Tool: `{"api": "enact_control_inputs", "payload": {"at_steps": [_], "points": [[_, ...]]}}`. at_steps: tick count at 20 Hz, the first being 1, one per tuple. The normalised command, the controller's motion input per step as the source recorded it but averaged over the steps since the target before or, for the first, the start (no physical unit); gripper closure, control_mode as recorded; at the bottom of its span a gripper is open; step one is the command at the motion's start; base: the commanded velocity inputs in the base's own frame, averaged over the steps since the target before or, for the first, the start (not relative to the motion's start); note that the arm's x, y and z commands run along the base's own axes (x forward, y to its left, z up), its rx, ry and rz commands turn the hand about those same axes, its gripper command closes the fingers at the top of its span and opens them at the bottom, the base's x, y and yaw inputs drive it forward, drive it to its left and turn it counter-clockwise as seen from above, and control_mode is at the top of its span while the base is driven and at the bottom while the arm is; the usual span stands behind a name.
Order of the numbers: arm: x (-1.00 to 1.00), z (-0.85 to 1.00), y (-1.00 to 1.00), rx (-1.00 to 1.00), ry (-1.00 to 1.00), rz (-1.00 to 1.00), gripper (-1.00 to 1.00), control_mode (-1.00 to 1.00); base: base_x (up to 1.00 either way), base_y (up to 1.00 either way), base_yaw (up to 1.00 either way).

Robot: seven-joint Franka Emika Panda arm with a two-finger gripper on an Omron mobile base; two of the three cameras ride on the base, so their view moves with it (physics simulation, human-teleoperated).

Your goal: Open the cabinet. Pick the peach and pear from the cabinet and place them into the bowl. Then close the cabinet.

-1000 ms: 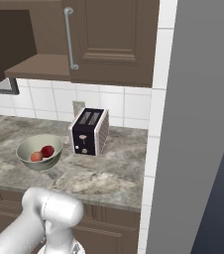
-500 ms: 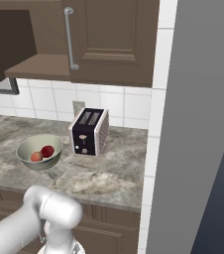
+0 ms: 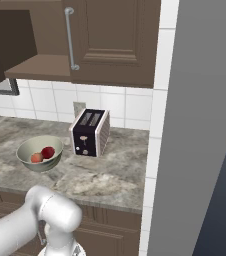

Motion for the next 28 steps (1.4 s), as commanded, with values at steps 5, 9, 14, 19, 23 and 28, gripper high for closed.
{"api": "enact_control_inputs", "payload": {"at_steps": [5,9,14,19,23,28], "points": [[0.23,0.00,-0.13,-0.09,-0.02,-0.10,-1.00,-1.00,0.00,0.00,0.00],[0.22,0.00,-0.23,-0.05,-0.01,-0.09,-1.00,-1.00,0.00,0.00,0.00],[0.06,0.02,-0.30,-0.06,-0.04,-0.09,-1.00,-1.00,0.00,0.00,0.00],[0.01,0.07,-0.47,-0.04,-0.05,-0.08,-1.00,-1.00,0.00,0.00,0.00],[0.00,0.16,-0.55,-0.04,-0.02,-0.06,-1.00,-1.00,0.00,0.00,0.00],[0.01,0.20,-0.66,-0.04,0.00,-0.02,-1.00,-1.00,0.00,0.00,0.00]]}}
